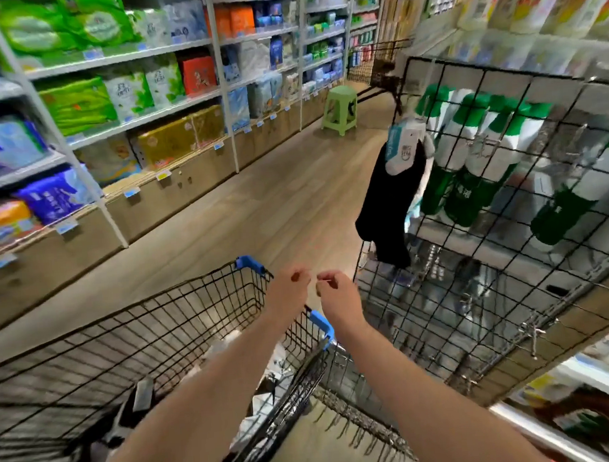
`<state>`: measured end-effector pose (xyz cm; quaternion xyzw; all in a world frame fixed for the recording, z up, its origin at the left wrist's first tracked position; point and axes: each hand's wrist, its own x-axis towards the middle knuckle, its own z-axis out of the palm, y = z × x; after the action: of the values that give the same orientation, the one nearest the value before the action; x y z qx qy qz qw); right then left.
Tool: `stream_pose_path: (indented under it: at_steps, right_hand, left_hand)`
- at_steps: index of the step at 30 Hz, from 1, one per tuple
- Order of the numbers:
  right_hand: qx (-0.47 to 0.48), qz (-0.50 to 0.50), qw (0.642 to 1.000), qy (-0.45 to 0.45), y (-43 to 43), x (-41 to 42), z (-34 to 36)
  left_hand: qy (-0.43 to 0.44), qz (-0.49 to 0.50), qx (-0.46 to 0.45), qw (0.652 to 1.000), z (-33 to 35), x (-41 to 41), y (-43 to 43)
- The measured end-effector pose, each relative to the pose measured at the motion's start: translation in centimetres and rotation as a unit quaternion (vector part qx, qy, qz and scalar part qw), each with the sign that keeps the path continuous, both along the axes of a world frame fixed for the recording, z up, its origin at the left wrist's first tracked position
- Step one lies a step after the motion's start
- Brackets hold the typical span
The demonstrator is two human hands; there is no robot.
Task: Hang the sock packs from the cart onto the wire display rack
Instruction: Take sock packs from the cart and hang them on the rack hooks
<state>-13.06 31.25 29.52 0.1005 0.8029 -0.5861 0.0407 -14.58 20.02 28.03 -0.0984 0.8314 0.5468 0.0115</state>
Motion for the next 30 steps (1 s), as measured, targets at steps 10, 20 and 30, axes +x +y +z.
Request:
stream_pose_path:
  at_steps: [10, 20, 30]
  right_hand:
    - [0.11, 0.236, 0.949, -0.176, -10.6, 4.1, -11.9]
    - [0.113, 0.218, 0.929, -0.278, -17.4, -0.2, -21.9]
    - [0.213, 0.28, 0.867, -0.353, -18.9, -6.3, -34.4]
  left_hand:
    - [-0.208, 0.131, 0.032, 0.969, -15.3, 12.6, -14.4]
    - [-0.282, 0.202, 0.115, 0.931, -23.3, 10.6, -17.0]
    - [-0.347, 0.239, 0.177, 0.89, -31.8, 5.5, -16.8]
